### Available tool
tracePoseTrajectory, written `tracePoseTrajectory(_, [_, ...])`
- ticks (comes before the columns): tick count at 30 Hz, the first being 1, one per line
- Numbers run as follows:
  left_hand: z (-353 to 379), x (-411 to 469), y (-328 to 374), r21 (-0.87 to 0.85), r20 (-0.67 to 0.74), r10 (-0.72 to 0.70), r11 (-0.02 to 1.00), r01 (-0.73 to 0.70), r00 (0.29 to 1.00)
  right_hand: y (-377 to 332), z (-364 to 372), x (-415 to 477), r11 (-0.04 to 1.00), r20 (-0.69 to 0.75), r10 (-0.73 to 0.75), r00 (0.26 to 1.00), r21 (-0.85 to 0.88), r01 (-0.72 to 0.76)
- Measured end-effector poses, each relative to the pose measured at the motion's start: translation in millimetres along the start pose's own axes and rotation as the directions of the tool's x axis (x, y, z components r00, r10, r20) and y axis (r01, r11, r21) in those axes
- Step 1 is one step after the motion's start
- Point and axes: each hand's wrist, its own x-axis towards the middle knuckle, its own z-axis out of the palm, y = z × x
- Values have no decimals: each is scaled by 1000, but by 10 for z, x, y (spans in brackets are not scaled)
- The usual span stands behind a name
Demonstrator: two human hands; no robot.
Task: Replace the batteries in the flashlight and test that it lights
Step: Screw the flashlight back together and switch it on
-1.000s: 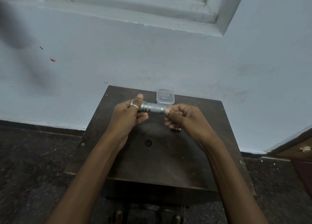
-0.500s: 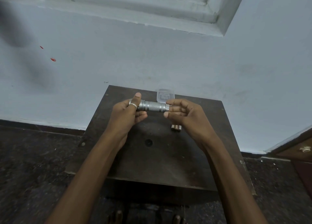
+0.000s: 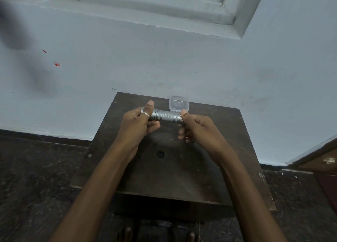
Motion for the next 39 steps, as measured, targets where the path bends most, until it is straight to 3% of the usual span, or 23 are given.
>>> tracePoseTrajectory(10, [-17, 0, 8, -5, -6, -12, 1000, 12, 1000, -26, -55, 7, 990, -7, -114, 993, 79, 114])
tracePoseTrajectory(16, [-4, -14, 17, -13, 1, -7, 1000, 7, 1000, 14, -74, 17, 991, 3, -136, 991, 16, 136])
tracePoseTrajectory(28, [3, -16, 21, -11, 1, -8, 1000, 8, 1000, 61, 16, 50, 998, -7, -46, 999, -35, 45])
tracePoseTrajectory(39, [21, -39, 3, 36, 59, -12, 999, 10, 998, 46, 118, 46, 871, -148, -308, 940, -441, 216])
